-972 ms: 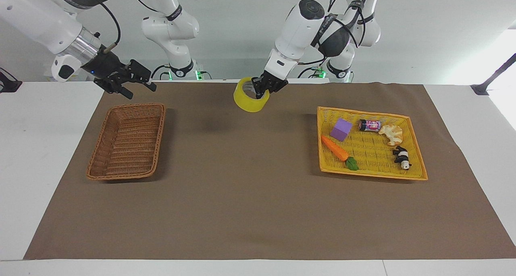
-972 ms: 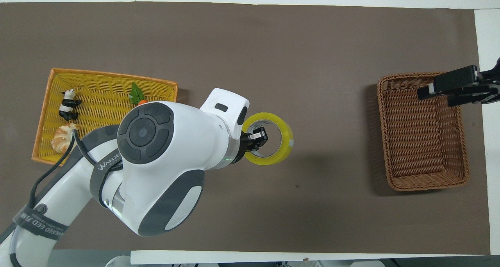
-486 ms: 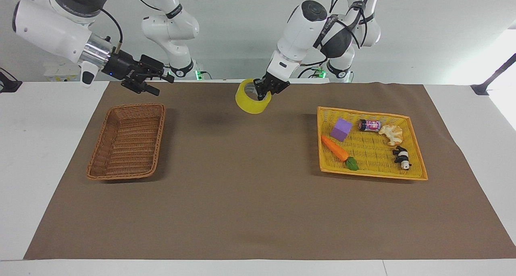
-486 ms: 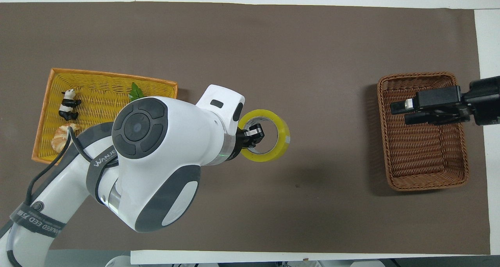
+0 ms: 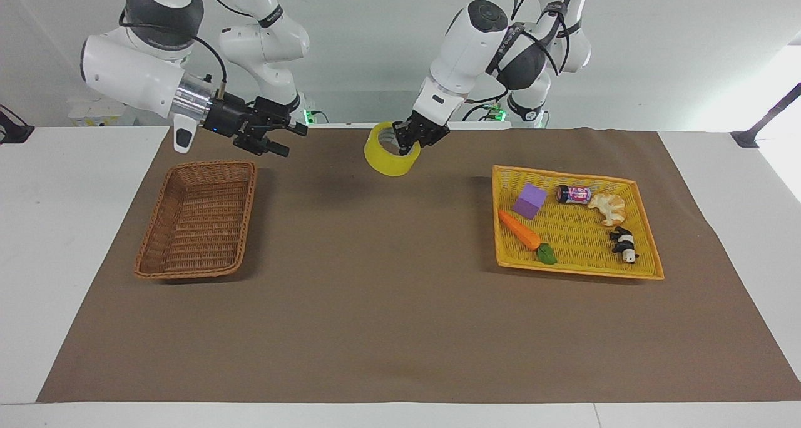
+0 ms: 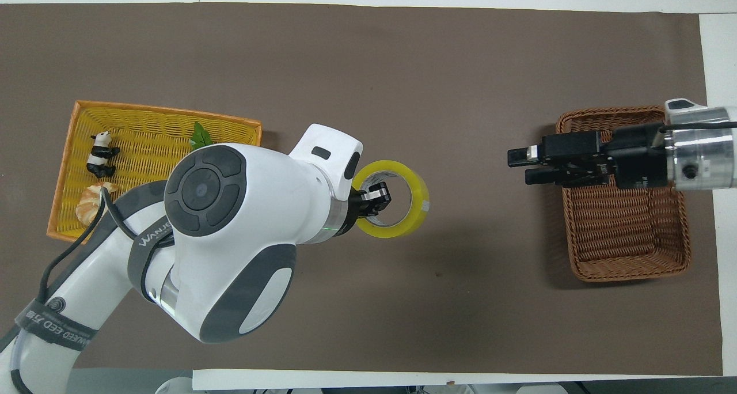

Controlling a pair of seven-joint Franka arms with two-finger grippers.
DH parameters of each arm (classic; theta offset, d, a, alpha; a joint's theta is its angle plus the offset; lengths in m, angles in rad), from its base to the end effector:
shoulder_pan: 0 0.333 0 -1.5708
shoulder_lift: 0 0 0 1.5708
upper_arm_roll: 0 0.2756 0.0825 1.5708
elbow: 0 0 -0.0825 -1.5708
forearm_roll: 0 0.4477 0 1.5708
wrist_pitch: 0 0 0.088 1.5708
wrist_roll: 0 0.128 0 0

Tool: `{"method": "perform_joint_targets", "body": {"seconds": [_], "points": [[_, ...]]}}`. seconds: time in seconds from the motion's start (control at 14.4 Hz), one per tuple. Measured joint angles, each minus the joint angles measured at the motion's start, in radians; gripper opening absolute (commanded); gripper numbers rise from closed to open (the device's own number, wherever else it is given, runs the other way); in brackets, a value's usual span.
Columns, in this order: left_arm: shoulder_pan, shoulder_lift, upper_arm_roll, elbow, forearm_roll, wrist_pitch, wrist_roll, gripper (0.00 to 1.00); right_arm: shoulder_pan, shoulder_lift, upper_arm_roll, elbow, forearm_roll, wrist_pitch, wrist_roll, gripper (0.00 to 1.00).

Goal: Move tape to another basket
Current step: 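Grasp the tape roll with the right gripper beside the left gripper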

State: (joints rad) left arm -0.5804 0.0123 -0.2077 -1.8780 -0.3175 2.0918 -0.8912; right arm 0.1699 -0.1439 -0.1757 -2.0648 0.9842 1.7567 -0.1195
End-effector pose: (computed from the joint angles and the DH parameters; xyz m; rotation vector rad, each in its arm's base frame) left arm 0.4435 -0.4752 0.4409 2.7758 0.3269 -0.1193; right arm 0.5742 0.0861 0.4478 -2.1520 0.1816 0.1124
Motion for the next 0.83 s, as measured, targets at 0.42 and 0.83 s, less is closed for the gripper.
{"method": "perform_joint_targets", "body": {"seconds": [0.42, 0.83], "points": [[0.0, 0.0, 0.0, 0.0, 0.0, 0.007, 0.002, 0.0, 0.184, 0.019, 0.006, -0.042, 0.09, 0.167, 0.001, 0.99], [0.002, 0.0, 0.003, 0.001, 0.0, 0.01, 0.005, 0.0, 0.24, 0.019, 0.005, -0.075, 0.112, 0.212, 0.001, 0.99]]}}
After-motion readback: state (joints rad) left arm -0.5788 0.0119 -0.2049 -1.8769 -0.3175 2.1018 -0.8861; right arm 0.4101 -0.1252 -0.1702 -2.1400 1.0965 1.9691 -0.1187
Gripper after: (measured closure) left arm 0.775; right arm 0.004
